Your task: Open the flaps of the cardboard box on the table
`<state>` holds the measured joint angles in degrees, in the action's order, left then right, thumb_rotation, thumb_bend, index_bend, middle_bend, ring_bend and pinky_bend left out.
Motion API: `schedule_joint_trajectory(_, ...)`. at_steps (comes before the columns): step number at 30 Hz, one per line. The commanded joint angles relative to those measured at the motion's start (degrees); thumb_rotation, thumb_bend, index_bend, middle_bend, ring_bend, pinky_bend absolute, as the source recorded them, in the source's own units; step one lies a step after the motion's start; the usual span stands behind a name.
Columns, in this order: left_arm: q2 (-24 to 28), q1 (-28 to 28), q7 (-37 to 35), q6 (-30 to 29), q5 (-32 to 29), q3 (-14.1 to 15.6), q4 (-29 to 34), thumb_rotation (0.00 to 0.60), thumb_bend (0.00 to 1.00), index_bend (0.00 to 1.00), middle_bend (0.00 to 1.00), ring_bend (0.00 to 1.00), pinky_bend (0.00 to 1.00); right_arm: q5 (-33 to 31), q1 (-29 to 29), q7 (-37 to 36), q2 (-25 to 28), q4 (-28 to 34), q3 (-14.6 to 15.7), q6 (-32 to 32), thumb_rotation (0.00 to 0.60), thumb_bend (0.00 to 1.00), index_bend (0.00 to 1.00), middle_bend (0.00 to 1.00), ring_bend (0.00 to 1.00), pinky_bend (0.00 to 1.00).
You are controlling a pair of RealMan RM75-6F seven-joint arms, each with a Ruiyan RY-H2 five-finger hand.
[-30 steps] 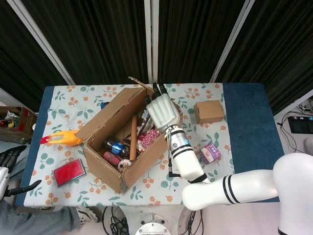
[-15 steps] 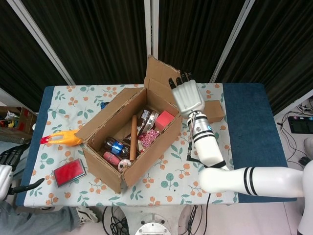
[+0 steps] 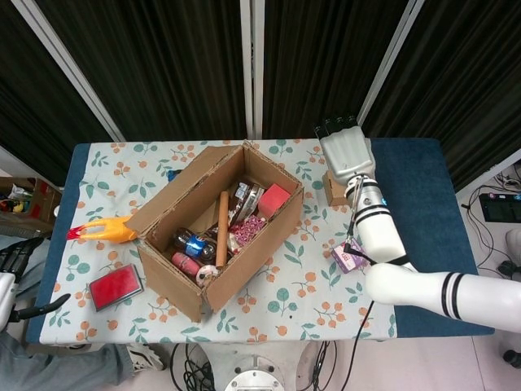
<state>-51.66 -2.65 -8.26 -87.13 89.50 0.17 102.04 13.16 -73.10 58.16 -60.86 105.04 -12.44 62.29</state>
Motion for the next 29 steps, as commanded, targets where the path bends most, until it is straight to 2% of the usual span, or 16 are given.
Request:
schedule_joint_trajectory(1, -0.6, -0.1, -0.4, 0.3, -0.2, -0.1, -0.6, 0.241, 0.01, 0.09, 0.11, 0.11, 0.15, 18.1, 12.6, -13.2, 9.8, 10.8, 2.4, 5.8, 0.600, 0.45, 0.00, 0.00, 0.00, 0.00)
schedule_joint_trajectory(3, -1.1, -0.3, -0.5, 0.6, -0.3, -0.1, -1.2, 0.244, 0.01, 0.09, 0.11, 0.11, 0.15, 26.7, 19.6, -20.1, 12.5, 13.6, 4.7, 10.1, 0.600, 0.41, 0.00, 0.00, 0.00, 0.00)
schedule_joint_trajectory(5, -1.7, -0.6, -0.4, 1.0, -0.2, -0.2, -1.8, 0.244, 0.01, 0.09, 0.11, 0.11, 0.15, 37.7, 28.4, -28.9, 14.4, 14.1, 8.5, 15.4, 0.600, 0.38, 0.00, 0.00, 0.00, 0.00)
schedule_joint_trajectory(7, -2.1, -0.8, 0.0, 1.2, 0.0, -0.2, -2.2, 0.242, 0.01, 0.09, 0.11, 0.11, 0.15, 47.5, 36.6, -36.8, 14.2, 9.8, 12.5, 21.3, 0.600, 0.34, 0.00, 0.00, 0.00, 0.00)
schedule_joint_trajectory(10, -2.8, -1.2, 1.3, 1.1, 0.3, -0.5, -2.7, 0.241, 0.01, 0.09, 0.11, 0.10, 0.15, 54.6, 46.2, -46.9, 10.9, 0.5, 16.5, 27.6, 0.600, 0.28, 0.00, 0.00, 0.00, 0.00)
schedule_joint_trajectory(14, -3.9, -1.1, 3.2, 0.3, 0.5, -0.9, -3.1, 0.240, 0.02, 0.09, 0.11, 0.11, 0.15, 59.6, 56.7, -58.6, 4.1, -11.7, 19.2, 35.1, 0.600, 0.24, 0.00, 0.00, 0.00, 0.00)
schedule_joint_trajectory(16, -4.4, -1.0, 4.5, -0.1, 0.6, -1.0, -3.5, 0.242, 0.02, 0.09, 0.11, 0.10, 0.15, 61.3, 61.6, -63.2, -0.4, -18.5, 19.6, 39.0, 0.600, 0.24, 0.00, 0.00, 0.00, 0.00)
schedule_joint_trajectory(19, -5.0, -0.9, 7.5, -0.6, 0.8, -1.1, -4.1, 0.244, 0.02, 0.09, 0.11, 0.11, 0.15, 62.2, 66.6, -68.5, -5.7, -26.0, 19.6, 41.6, 0.600, 0.24, 0.00, 0.00, 0.00, 0.00)
schedule_joint_trajectory(23, -5.1, -1.0, 10.3, -0.8, 1.3, -1.0, -3.9, 0.245, 0.02, 0.09, 0.11, 0.10, 0.15, 62.8, 69.3, -71.3, -8.1, -30.1, 18.8, 40.9, 0.600, 0.24, 0.00, 0.00, 0.00, 0.00)
schedule_joint_trajectory(26, -5.1, -1.0, 11.6, -0.9, 1.7, -1.0, -3.9, 0.243, 0.03, 0.09, 0.11, 0.10, 0.15, 62.7, 69.4, -75.5, -7.9, -30.9, 17.4, 37.7, 0.600, 0.23, 0.00, 0.00, 0.00, 0.00)
schedule_joint_trajectory(29, -5.4, -1.0, 11.5, -1.4, 2.1, -1.1, -4.4, 0.242, 0.04, 0.09, 0.10, 0.10, 0.15, 62.5, 69.4, -76.4, -7.5, -31.4, 16.4, 34.7, 0.600, 0.23, 0.00, 0.00, 0.00, 0.00)
